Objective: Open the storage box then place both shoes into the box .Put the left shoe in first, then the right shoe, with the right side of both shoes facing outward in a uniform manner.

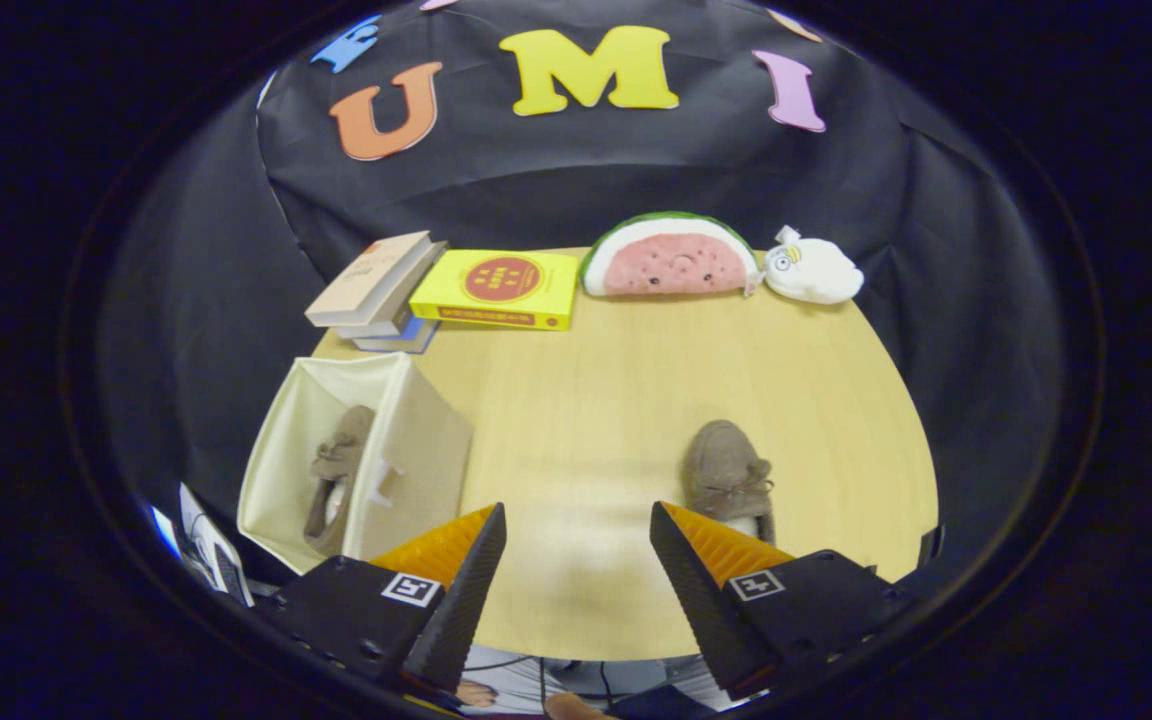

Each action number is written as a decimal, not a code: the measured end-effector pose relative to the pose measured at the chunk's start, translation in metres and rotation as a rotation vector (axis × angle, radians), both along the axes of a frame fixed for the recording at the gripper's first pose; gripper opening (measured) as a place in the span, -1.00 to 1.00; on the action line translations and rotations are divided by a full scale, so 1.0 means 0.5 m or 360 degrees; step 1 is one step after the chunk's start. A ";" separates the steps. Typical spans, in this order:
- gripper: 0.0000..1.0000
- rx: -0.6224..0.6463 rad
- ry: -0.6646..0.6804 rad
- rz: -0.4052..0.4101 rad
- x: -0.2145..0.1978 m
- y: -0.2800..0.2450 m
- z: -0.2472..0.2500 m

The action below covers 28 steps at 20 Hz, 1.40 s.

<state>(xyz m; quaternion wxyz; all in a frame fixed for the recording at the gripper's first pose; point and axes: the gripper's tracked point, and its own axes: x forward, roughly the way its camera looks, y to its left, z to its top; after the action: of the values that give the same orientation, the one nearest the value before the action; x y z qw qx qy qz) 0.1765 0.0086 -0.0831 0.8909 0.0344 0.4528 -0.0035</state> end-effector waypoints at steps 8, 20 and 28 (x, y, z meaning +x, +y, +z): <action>0.75 -0.0228 0.0253 -0.0053 -0.014 -0.242 -0.163; -0.35 -0.0021 0.0445 0.0018 0.007 -0.283 -0.290; -0.98 -0.0001 0.0434 -0.0012 -0.009 -0.273 -0.285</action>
<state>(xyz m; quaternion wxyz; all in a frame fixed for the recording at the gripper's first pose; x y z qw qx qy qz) 0.1722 -0.1277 -0.2253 0.8211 0.0349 0.5696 -0.0115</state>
